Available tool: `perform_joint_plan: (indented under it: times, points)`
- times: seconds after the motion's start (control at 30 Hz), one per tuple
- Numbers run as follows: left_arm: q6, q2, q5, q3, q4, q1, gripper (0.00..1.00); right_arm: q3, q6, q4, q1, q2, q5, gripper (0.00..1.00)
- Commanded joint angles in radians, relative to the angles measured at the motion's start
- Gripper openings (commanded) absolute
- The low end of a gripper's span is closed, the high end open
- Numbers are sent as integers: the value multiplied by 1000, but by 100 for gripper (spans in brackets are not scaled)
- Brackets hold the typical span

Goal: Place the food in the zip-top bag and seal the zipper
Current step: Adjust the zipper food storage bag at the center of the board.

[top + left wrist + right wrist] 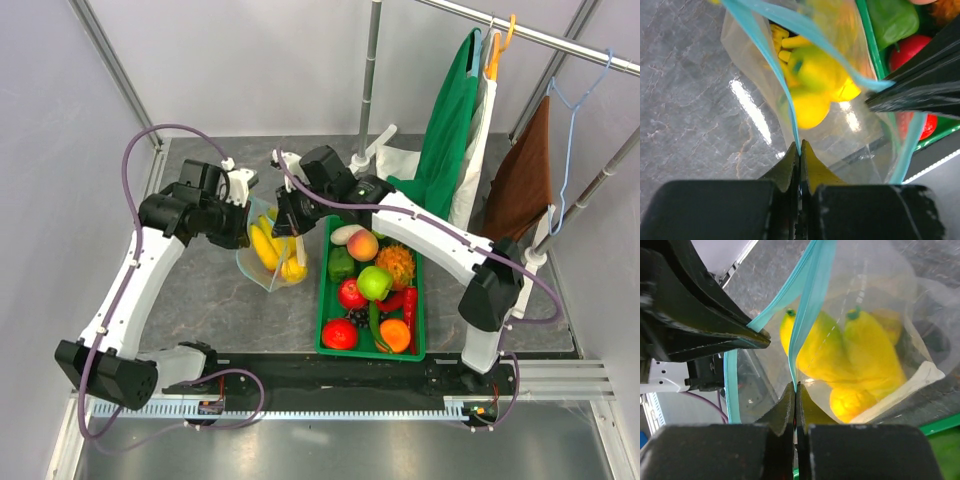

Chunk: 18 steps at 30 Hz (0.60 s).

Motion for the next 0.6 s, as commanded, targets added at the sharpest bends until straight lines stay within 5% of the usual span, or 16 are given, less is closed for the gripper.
perform_joint_plan:
  times: [0.0,0.17,0.57]
  points:
    - [-40,-68,140,35,100,20,2,41,4,23,7,11,-57,0]
    - [-212,-99,430,-58,237,21,2,58,174,199,29,-9,-145,0]
    - [-118,-30,223,1,123,113,2,-108,68,99,-54,-22,-44,0]
